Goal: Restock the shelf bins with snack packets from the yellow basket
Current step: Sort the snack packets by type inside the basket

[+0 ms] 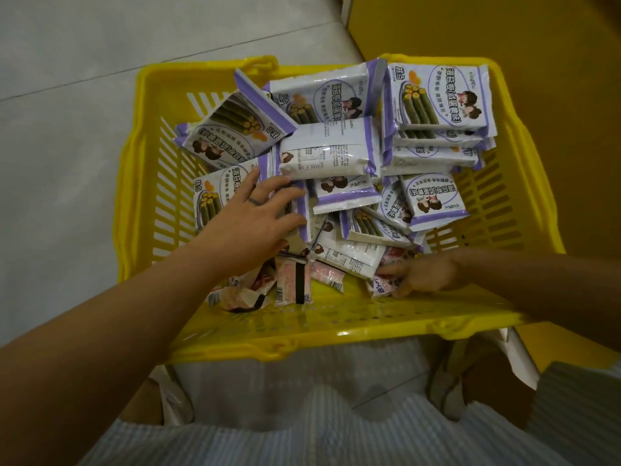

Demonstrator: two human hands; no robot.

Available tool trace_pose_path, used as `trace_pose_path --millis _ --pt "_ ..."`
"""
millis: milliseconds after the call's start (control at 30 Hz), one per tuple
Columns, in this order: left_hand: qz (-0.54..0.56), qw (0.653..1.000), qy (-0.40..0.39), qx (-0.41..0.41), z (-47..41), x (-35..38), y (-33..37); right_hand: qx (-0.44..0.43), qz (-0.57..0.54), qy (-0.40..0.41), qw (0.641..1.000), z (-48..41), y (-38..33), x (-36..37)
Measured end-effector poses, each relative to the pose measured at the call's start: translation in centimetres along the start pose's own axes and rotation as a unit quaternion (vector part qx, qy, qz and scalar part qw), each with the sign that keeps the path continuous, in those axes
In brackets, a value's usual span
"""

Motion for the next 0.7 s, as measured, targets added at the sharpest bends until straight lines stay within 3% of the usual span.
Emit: trace_pose_path --millis 133,533,700 --pt "-0.003 1.0 0.003 0.004 0.0 -0.2 0.0 -0.009 -0.086 0.015 0.996 -0.1 -0.1 0.3" --pt "0.026 1.0 0.006 0.01 0.2 -1.5 -0.7 -0.014 -0.145 0.123 0.982 6.1 -1.3 -1.7" --pt "0.057 0.998 0.027 0.0 0.6 -3.7 -1.6 -0.087 -0.223 0.095 0.966 8.8 -6.0 -1.0"
Point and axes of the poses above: each hand's wrist, its own z-axis away from the middle knuckle, its own x-axis out of the palm, y = z × x, the point moved 4 cm from there along -z, towards the middle knuckle, and after that the axes turned 1 degree about y, right-handed, at the moved point
